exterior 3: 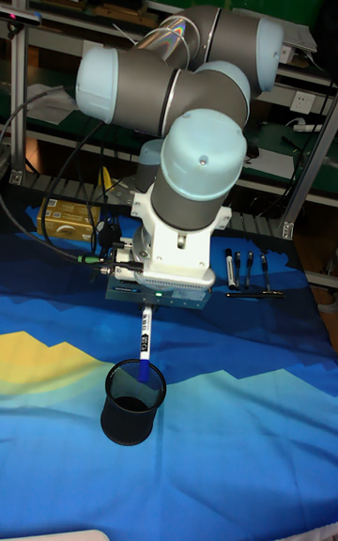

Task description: Put the pen into the pen holder

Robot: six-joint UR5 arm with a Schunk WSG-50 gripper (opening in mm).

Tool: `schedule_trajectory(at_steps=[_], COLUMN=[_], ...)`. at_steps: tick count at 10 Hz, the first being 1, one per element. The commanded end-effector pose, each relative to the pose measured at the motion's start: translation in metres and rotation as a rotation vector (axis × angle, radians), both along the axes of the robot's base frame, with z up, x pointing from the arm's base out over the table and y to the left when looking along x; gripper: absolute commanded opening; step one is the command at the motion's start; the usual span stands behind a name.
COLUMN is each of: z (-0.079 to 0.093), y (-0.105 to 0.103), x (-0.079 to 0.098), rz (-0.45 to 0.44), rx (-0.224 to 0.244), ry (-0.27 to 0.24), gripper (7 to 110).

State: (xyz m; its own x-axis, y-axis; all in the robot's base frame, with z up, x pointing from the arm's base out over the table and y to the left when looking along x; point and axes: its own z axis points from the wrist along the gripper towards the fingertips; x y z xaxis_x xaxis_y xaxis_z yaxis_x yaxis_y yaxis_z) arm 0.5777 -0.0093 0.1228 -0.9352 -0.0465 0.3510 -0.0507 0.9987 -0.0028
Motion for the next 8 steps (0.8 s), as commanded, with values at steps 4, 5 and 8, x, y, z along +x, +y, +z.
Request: schedule_trajectory(at_steps=[4, 5, 8], z=[0.02, 0.021, 0.005], y=[0.0, -0.003, -0.013], x=[0.014, 0.018, 0.032], rz=[0.007, 0.01, 0.012], rx=[0.01, 0.011, -0.015], ry=[0.06, 0.065, 0.067], gripper=[7, 7, 7])
